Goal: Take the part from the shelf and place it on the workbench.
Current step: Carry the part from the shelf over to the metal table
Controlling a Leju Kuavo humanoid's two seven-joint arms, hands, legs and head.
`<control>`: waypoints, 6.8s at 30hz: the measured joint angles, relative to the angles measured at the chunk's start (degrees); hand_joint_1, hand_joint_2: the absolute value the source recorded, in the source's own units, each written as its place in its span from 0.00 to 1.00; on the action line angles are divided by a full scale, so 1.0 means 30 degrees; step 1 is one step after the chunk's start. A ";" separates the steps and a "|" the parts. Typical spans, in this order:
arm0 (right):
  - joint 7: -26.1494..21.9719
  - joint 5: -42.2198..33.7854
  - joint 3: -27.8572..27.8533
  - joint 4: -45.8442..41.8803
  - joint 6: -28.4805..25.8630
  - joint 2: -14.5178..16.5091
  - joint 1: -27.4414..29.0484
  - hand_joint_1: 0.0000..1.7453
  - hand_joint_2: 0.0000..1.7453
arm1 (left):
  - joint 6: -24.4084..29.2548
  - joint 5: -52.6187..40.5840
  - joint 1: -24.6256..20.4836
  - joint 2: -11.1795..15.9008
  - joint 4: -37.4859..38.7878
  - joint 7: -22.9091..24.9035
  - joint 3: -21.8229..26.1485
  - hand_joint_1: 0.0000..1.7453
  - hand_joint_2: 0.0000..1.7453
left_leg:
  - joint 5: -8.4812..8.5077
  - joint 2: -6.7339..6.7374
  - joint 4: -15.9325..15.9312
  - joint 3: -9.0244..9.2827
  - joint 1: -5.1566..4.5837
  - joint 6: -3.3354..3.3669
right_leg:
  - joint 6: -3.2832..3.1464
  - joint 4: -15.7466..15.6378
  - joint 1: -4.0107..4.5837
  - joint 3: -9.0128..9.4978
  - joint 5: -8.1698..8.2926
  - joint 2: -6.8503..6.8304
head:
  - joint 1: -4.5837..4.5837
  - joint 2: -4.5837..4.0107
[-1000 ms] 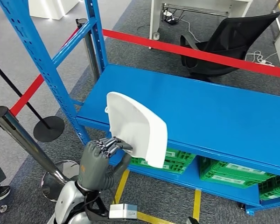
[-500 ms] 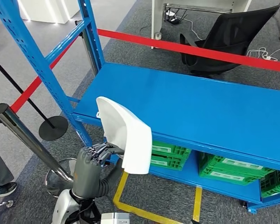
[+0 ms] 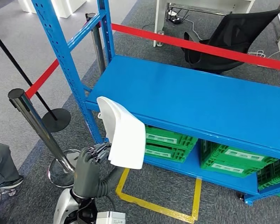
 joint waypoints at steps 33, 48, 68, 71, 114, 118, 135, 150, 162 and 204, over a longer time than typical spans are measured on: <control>-0.0040 0.0335 -0.2865 -0.0029 -0.0989 -0.0279 0.0636 0.00 0.00 | 0.0286 0.2408 -0.0293 0.0006 0.0721 -0.2146 -0.0377 1.00 1.00 | 0.0517 0.0498 -0.0013 -0.0647 0.0075 -0.0199 | 0.0217 -0.0534 0.0024 0.1040 0.1248 0.0119 | 0.0038 0.0000; -0.0177 0.0636 -0.3612 -0.0058 -0.0634 -0.0873 0.0730 0.00 0.00 | 0.0464 0.3102 -0.0683 0.0011 0.1363 -0.2532 -0.0645 1.00 1.00 | -0.2234 0.0125 0.5026 -0.1245 0.0134 -0.1068 | -0.0873 -0.5707 0.0217 0.2544 0.2795 0.0100 | -0.0058 0.0000; -0.0217 0.0661 -0.4018 -0.0071 -0.0710 -0.0965 0.0834 0.00 0.00 | 0.0712 0.3082 -0.0982 -0.0100 0.1634 -0.2563 -0.0796 1.00 1.00 | 0.0596 0.1044 0.0812 -0.1341 0.0084 -0.0604 | 0.0296 -0.5375 0.0044 0.4363 0.1347 -0.0667 | 0.0202 0.0000; -0.0292 0.0659 -0.4155 -0.0069 -0.0696 -0.0956 0.0879 0.00 0.00 | 0.0739 0.3084 -0.1037 -0.0116 0.1667 -0.2554 -0.0789 1.00 1.00 | 0.0540 0.1003 0.1007 -0.1591 0.0140 -0.0967 | -0.0166 -0.5667 0.0021 0.4001 0.1495 -0.0417 | 0.0191 0.0000; -0.0240 0.1607 -0.5666 -0.0149 -0.0679 -0.0736 0.0635 0.00 0.00 | 0.0950 0.3455 -0.1305 -0.0308 0.2486 -0.1934 -0.0692 1.00 1.00 | -0.1749 -0.0846 0.0201 0.2157 0.0053 -0.0441 | -0.0568 -0.5188 0.0316 0.0943 0.4232 0.0697 | 0.0005 0.0000; -0.0260 0.1938 -0.5845 -0.0155 -0.0663 -0.0743 0.0729 0.00 0.00 | 0.0695 0.3762 -0.1295 -0.0346 0.2490 -0.2095 -0.0709 1.00 1.00 | -0.1005 -0.0339 -0.0280 0.1538 0.0162 -0.0203 | -0.0160 -0.4797 0.0227 0.0314 0.3704 0.0744 | 0.0053 0.0000; -0.0266 0.2781 -0.6668 -0.0222 -0.0559 -0.0625 0.0772 0.00 0.00 | 0.0446 0.4127 -0.1193 -0.0337 0.2532 -0.2359 -0.0586 1.00 1.00 | -0.1651 0.0394 0.3314 -0.1707 0.0301 -0.1417 | -0.0865 -0.5464 -0.0013 0.3320 0.1956 -0.0410 | 0.0106 0.0000; -0.0424 0.3419 -0.7171 -0.0250 -0.0630 -0.0423 0.0751 0.00 0.00 | 0.0073 0.4945 -0.1027 -0.0486 0.2754 -0.2550 -0.0321 1.00 1.00 | -0.0168 -0.0336 -0.0408 0.0828 0.0112 -0.0141 | -0.0279 -0.3096 0.0254 0.0983 0.1610 0.0480 | 0.0284 0.0000; -0.0406 0.3772 -0.7592 -0.0321 -0.1293 -0.0046 0.0845 0.00 0.00 | 0.0094 0.5078 -0.0799 -0.0484 0.2743 -0.2947 -0.0049 1.00 1.00 | -0.0447 0.0952 0.0341 0.0456 0.0210 -0.1104 | -0.0499 -0.5187 0.0017 0.2576 0.2558 -0.0409 | 0.0211 0.0000; -0.0442 0.6251 -0.7987 -0.0332 -0.1621 0.0747 -0.0222 0.00 0.00 | -0.0470 0.6463 0.1140 -0.0380 0.0144 -0.4575 0.2923 1.00 1.00 | -0.0487 -0.0881 0.1136 0.0150 0.0206 -0.0906 | -0.0914 -0.5286 0.0250 0.2311 0.2916 0.1029 | -0.0038 0.0000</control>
